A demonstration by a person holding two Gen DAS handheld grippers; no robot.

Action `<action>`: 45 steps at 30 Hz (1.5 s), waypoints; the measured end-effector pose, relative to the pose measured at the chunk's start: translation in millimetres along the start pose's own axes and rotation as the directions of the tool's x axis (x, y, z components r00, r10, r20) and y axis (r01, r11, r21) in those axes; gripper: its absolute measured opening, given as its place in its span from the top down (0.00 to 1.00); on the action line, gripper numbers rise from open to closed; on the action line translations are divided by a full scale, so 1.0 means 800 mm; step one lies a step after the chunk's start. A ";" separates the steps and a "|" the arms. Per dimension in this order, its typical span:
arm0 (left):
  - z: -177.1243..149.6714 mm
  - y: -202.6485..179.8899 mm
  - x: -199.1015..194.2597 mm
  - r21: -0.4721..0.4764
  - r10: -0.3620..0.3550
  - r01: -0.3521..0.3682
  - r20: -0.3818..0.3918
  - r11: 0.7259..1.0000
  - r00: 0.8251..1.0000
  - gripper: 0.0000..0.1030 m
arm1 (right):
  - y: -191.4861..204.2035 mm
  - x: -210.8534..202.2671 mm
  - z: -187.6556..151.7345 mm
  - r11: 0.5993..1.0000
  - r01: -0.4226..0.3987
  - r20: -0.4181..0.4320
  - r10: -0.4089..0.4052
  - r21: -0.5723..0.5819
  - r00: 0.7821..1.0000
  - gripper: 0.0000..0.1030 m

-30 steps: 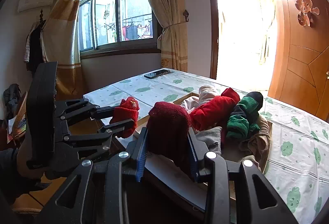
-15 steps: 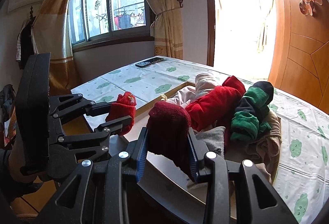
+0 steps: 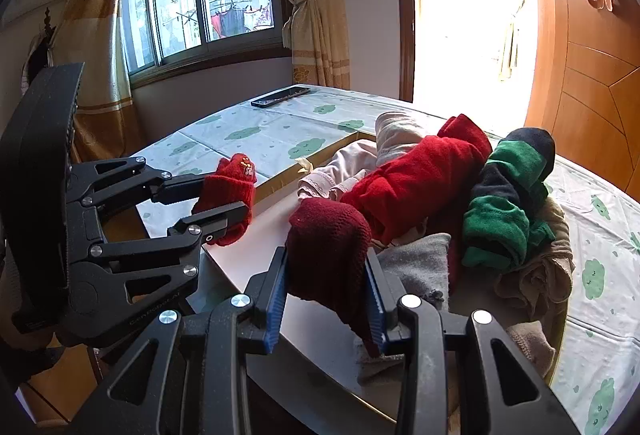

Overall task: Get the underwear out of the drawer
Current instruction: 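Carry the bright red sock with the left tool while the right tool carries the dark red one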

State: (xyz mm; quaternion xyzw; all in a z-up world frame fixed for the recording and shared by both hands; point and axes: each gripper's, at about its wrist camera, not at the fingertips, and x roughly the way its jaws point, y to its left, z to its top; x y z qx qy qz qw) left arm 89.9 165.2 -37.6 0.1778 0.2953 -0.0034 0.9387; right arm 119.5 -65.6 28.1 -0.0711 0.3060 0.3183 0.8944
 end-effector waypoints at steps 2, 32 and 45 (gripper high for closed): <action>0.001 -0.002 0.004 0.007 0.001 -0.001 -0.005 1.000 1.000 0.75 | -0.002 0.005 -0.001 1.000 -0.001 -0.008 0.001 0.007 1.000 0.64; 0.002 -0.022 0.053 0.066 -0.010 0.018 -0.117 0.998 0.993 0.71 | 0.000 0.039 -0.020 1.000 0.004 -0.105 -0.007 -0.026 0.994 0.63; 0.002 -0.016 0.054 0.020 -0.010 0.012 -0.117 1.000 0.993 0.54 | -0.009 0.045 -0.021 1.000 0.005 -0.108 -0.005 -0.002 0.994 0.51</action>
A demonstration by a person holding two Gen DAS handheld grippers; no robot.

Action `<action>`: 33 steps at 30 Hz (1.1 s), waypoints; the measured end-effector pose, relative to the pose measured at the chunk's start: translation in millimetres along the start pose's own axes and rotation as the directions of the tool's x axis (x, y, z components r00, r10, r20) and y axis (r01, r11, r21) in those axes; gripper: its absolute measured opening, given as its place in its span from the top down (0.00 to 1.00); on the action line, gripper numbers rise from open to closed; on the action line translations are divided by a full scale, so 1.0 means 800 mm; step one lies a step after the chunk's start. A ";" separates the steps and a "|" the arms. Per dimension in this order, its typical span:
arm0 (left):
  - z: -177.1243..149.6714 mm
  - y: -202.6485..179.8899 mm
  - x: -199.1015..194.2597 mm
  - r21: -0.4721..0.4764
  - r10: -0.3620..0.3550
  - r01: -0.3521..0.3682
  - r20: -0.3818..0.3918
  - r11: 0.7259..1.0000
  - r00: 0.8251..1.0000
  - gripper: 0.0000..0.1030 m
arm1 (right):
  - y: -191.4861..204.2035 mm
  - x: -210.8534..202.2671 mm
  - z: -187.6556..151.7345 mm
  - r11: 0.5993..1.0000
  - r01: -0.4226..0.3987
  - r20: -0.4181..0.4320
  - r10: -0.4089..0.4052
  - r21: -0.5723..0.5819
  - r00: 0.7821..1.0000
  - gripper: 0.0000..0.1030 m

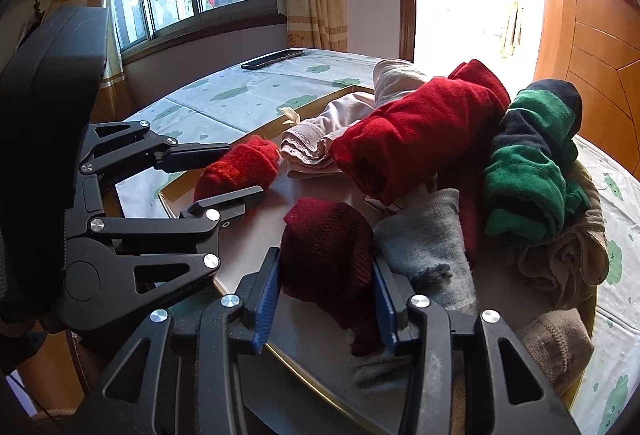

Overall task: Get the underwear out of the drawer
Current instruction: 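Carry the bright red sock with the left tool while the right tool carries the dark red one, then open the left tool onto the tray while the right tool releases the dark red sock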

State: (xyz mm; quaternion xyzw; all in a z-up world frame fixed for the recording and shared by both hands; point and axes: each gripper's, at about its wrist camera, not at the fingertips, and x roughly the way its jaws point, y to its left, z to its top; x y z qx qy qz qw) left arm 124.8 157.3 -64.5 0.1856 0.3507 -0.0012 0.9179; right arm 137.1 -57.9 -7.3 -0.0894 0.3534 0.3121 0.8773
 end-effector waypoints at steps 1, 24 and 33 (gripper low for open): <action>-0.001 0.000 -0.001 -0.002 0.000 0.000 0.000 1.000 1.000 0.48 | 0.000 0.001 0.000 1.000 -0.003 -0.001 0.003 0.001 1.000 0.47; -0.014 -0.004 -0.024 -0.003 0.047 -0.047 0.035 0.999 0.998 0.15 | 0.001 -0.021 -0.014 1.000 0.020 0.033 -0.021 0.024 0.999 0.31; -0.029 -0.010 -0.068 -0.031 0.025 -0.022 0.090 0.999 0.996 0.06 | -0.006 -0.072 -0.041 0.999 0.019 0.077 -0.022 0.046 0.997 0.27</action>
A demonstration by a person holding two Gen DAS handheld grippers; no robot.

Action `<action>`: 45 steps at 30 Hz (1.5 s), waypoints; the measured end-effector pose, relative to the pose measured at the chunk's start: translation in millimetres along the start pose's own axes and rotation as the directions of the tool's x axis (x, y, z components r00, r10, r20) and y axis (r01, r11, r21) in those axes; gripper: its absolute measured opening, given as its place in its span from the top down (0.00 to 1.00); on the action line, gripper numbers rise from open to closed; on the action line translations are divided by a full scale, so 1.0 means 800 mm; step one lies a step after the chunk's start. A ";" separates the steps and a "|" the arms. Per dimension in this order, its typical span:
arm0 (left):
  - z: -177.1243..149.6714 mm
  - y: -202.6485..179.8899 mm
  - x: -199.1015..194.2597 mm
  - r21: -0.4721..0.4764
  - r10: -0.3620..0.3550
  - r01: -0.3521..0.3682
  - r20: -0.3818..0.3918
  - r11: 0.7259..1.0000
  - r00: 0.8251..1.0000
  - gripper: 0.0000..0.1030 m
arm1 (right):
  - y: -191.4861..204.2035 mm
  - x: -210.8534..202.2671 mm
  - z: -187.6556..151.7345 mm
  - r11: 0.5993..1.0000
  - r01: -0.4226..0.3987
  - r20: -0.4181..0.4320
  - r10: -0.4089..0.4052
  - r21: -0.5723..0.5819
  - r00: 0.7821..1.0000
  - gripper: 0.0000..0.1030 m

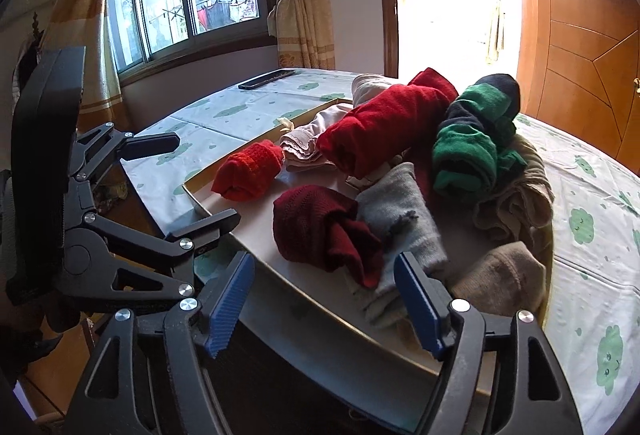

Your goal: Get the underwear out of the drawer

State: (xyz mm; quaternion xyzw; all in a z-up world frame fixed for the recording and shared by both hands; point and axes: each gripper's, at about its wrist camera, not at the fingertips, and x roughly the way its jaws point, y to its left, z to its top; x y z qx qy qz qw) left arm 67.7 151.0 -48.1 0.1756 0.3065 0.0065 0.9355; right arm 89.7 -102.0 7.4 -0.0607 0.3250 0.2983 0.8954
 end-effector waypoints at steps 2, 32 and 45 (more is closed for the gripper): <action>-0.005 -0.003 -0.015 -0.019 -0.018 0.019 0.022 1.000 1.000 0.04 | -0.002 -0.018 -0.009 1.000 -0.001 0.009 0.001 0.001 1.000 0.25; -0.052 -0.059 -0.170 -0.122 -0.108 0.142 0.255 0.982 0.961 0.01 | 0.027 -0.198 -0.090 0.994 0.054 0.348 -0.084 0.094 0.934 0.14; -0.060 -0.054 -0.174 -0.159 -0.109 0.151 0.247 0.976 0.963 0.01 | 0.044 -0.210 -0.094 0.997 0.051 0.373 -0.071 0.061 0.925 0.14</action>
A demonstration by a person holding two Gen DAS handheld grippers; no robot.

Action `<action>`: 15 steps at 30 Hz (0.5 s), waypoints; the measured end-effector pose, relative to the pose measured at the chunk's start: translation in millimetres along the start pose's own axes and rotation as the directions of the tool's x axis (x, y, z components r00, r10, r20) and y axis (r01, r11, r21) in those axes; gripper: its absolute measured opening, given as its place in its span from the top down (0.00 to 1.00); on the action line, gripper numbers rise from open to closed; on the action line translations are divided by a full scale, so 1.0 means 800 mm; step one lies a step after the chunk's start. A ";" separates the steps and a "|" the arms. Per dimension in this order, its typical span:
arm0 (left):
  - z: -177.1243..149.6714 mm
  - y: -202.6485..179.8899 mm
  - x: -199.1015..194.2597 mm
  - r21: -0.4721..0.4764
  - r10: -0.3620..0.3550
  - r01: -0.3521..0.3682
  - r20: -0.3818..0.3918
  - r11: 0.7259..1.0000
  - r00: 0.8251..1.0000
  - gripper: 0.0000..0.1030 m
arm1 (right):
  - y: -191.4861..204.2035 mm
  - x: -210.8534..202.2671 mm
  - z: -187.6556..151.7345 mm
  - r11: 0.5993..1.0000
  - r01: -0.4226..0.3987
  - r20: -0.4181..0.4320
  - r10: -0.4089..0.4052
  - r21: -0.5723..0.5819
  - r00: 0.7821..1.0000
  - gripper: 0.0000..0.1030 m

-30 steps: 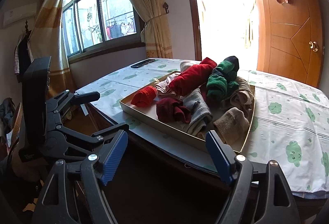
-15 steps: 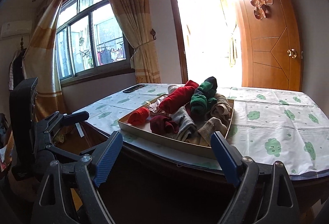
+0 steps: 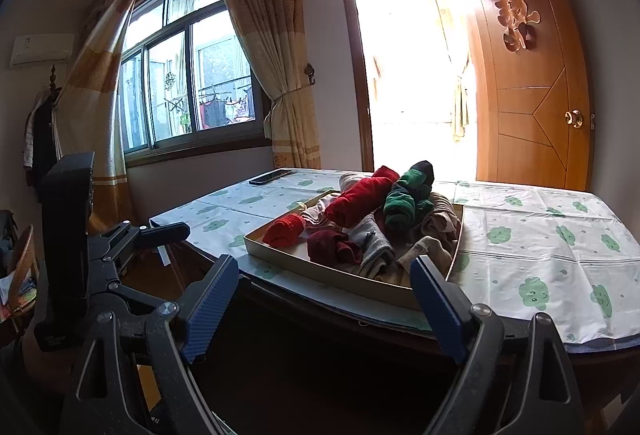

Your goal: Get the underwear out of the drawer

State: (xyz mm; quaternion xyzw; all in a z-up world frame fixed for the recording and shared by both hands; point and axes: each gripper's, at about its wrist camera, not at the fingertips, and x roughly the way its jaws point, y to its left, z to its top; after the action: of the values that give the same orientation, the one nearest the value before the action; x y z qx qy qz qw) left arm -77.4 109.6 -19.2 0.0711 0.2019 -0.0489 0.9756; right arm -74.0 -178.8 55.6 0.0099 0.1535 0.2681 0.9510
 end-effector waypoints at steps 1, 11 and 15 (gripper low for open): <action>-0.001 0.000 -0.001 -0.004 -0.001 0.001 0.002 1.000 1.000 0.01 | 0.001 0.000 -0.001 1.000 -0.001 -0.002 0.001 -0.001 1.000 0.14; -0.006 -0.003 0.003 -0.007 -0.005 0.005 -0.018 1.000 1.000 0.01 | 0.006 0.002 -0.007 1.000 -0.010 -0.010 0.010 -0.009 1.000 0.14; -0.008 -0.006 0.004 -0.002 -0.002 0.002 -0.027 1.000 1.000 0.00 | 0.007 0.002 -0.009 1.000 -0.013 -0.012 0.013 -0.012 1.000 0.14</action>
State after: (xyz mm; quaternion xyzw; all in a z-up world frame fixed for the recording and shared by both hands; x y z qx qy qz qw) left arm -77.3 105.8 -26.6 0.0705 0.2150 -0.0485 0.9729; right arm -77.9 -173.7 49.3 0.0038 0.1576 0.2753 0.9483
